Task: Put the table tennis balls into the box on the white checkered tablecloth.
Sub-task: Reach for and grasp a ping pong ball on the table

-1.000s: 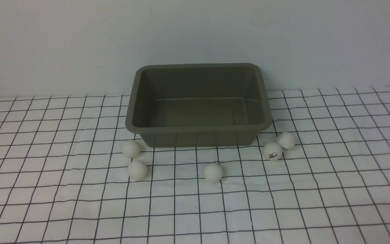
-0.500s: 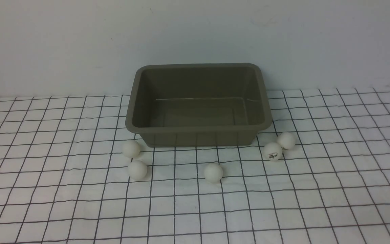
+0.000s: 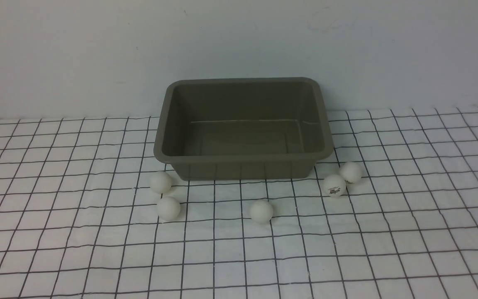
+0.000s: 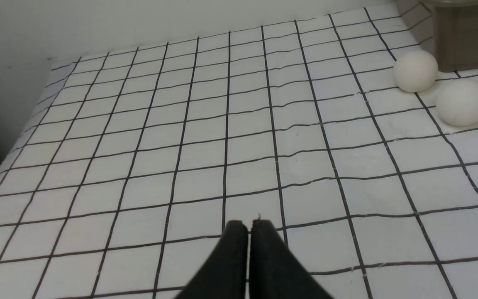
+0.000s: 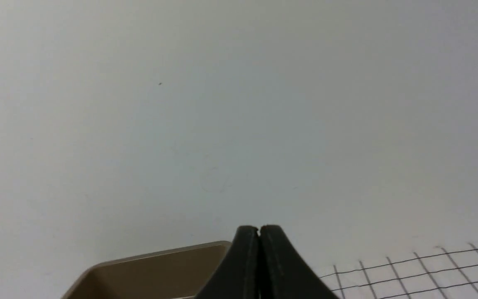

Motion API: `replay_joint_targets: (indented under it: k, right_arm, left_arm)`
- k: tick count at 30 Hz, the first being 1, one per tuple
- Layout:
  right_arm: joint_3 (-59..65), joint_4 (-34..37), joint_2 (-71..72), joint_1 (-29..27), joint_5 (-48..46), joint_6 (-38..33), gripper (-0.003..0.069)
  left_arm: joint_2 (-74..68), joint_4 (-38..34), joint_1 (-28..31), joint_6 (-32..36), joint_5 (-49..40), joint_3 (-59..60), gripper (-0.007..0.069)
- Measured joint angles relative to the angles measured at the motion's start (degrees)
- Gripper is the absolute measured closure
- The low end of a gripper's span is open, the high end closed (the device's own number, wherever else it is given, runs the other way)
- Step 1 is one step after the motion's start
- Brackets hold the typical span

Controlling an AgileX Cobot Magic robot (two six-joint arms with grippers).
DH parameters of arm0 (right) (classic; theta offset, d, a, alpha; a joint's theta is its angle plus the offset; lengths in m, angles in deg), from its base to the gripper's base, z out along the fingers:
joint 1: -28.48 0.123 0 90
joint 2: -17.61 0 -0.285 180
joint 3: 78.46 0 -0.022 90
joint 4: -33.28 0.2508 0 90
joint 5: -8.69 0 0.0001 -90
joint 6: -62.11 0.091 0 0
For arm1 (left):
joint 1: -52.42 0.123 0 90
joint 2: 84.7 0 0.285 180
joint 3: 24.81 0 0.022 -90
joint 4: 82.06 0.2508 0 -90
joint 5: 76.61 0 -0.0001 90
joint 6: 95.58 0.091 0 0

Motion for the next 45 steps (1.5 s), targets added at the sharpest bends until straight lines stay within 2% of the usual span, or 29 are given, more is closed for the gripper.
replay_joint_targets:
  k: [8,36,39,42,44,45]
  right_arm:
    - [0.0,3.0,0.0,0.0,0.0,0.2,0.0676]
    - [0.0,3.1,0.0,0.0,-0.1,0.2,0.0676]
    - [0.0,3.1,0.0,0.0,-0.1,0.2,0.0676]
    - [0.0,3.1,0.0,0.0,-0.1,0.2,0.0676]
    - [0.0,3.1,0.0,0.0,-0.1,0.2,0.0676]
    - [0.0,3.1,0.0,0.0,-0.1,0.2,0.0676]
  left_arm:
    - [0.0,0.0,0.0,0.0,0.0,0.0,0.0632]
    - [0.0,-0.4,0.0,0.0,0.3,0.0,0.0632]
    - [0.0,-2.5,0.0,-0.1,1.3,0.1,0.0632]
    - [0.0,-9.7,0.0,-0.2,4.3,0.1,0.0632]
    - [0.0,-11.5,0.0,-0.2,4.6,0.1,0.0632]
    - [0.0,-15.6,0.0,-0.3,5.0,0.1,0.0632]
